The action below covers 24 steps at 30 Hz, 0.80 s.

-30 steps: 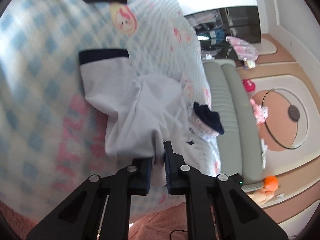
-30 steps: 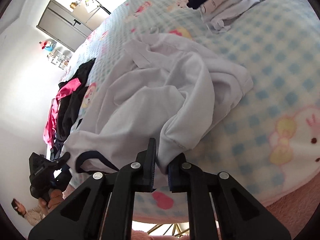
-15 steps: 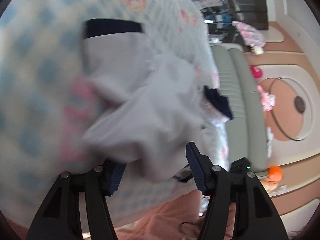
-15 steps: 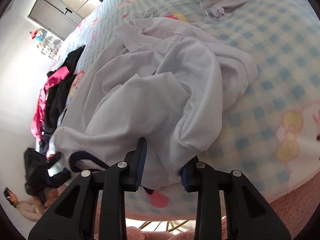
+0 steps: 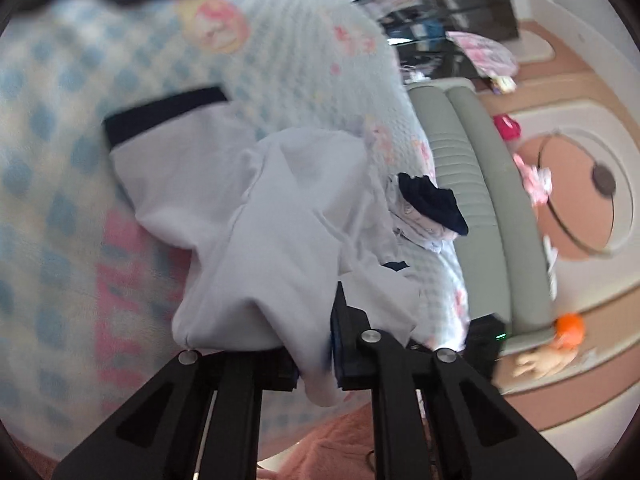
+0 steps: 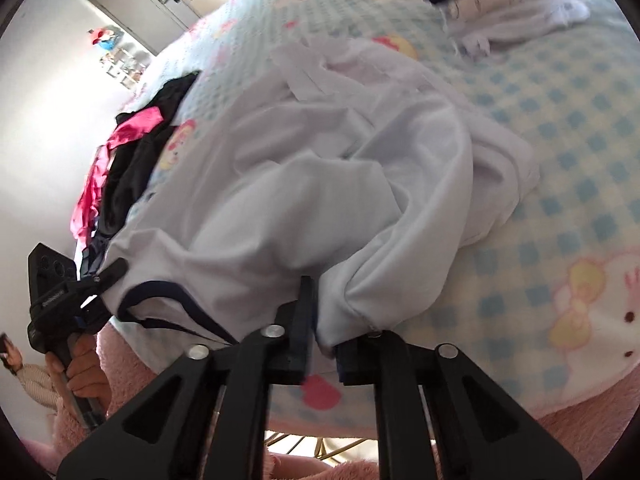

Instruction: Fold clothes

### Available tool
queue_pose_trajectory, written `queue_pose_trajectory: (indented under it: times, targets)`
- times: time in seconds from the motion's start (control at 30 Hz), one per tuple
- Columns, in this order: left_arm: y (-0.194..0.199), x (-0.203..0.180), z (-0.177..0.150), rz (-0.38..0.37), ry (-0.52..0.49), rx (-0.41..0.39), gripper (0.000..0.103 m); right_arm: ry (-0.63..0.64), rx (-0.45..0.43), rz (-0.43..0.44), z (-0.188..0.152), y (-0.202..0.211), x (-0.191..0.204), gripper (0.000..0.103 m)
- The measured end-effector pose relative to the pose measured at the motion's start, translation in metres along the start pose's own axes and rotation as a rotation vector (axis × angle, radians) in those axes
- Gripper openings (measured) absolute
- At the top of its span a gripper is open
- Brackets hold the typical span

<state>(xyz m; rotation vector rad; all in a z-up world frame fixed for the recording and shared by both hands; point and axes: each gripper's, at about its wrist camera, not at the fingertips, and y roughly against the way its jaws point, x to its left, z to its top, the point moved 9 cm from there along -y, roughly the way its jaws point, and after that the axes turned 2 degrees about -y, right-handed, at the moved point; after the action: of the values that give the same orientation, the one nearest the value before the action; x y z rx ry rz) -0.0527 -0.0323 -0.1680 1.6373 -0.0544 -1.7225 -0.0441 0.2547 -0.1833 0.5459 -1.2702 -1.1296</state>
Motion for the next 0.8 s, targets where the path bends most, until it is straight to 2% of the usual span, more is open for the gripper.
queue_pose_trajectory:
  times: [0.03, 0.07, 0.1, 0.13, 0.17, 0.2, 0.3, 0.4, 0.6, 0.63, 0.7, 0.73, 0.8]
  targets:
    - [-0.009, 0.008, 0.002, -0.016, 0.033, 0.023, 0.030, -0.038, 0.021, 0.019, 0.000, -0.009, -0.005, 0.036]
    - [-0.017, 0.013, 0.005, -0.009, 0.050, 0.038, 0.031, -0.076, 0.042, 0.039, 0.001, -0.018, -0.010, 0.036]
    - [-0.022, 0.011, 0.007, 0.000, 0.047, 0.041, 0.031, -0.114, 0.063, 0.058, 0.001, -0.027, -0.015, 0.029]
    - [-0.027, 0.009, 0.009, 0.010, 0.045, 0.045, 0.030, -0.126, 0.062, 0.071, 0.003, -0.029, -0.016, 0.022]
    - [-0.032, 0.007, 0.011, 0.020, 0.038, 0.045, 0.022, -0.125, 0.049, 0.082, 0.006, -0.026, -0.013, 0.011]
    - [-0.032, -0.003, 0.014, 0.036, 0.010, 0.027, 0.016, -0.113, 0.029, 0.086, 0.009, -0.021, -0.010, 0.007]
    - [-0.020, -0.034, 0.022, 0.062, -0.087, -0.041, 0.010, -0.070, -0.047, 0.092, 0.020, 0.006, 0.001, 0.004]
    - [0.005, -0.066, 0.029, 0.019, -0.146, -0.103, 0.010, -0.039, -0.128, 0.115, 0.030, 0.042, 0.013, 0.003]
    - [0.050, -0.104, 0.030, -0.066, -0.195, -0.170, 0.010, -0.008, -0.211, 0.324, 0.038, 0.095, 0.049, 0.003]
    - [0.053, -0.107, 0.029, -0.082, -0.193, -0.169, 0.010, -0.010, -0.221, 0.338, 0.038, 0.097, 0.050, 0.003]
    - [0.052, -0.099, 0.029, -0.050, -0.192, -0.153, 0.010, -0.022, -0.223, 0.307, 0.038, 0.091, 0.044, 0.003]
    - [0.048, -0.089, 0.029, -0.017, -0.187, -0.134, 0.010, -0.032, -0.207, 0.263, 0.039, 0.081, 0.039, 0.003]
    - [0.028, -0.058, 0.031, 0.069, -0.137, -0.070, 0.010, -0.059, -0.152, 0.227, 0.044, 0.057, 0.031, 0.003]
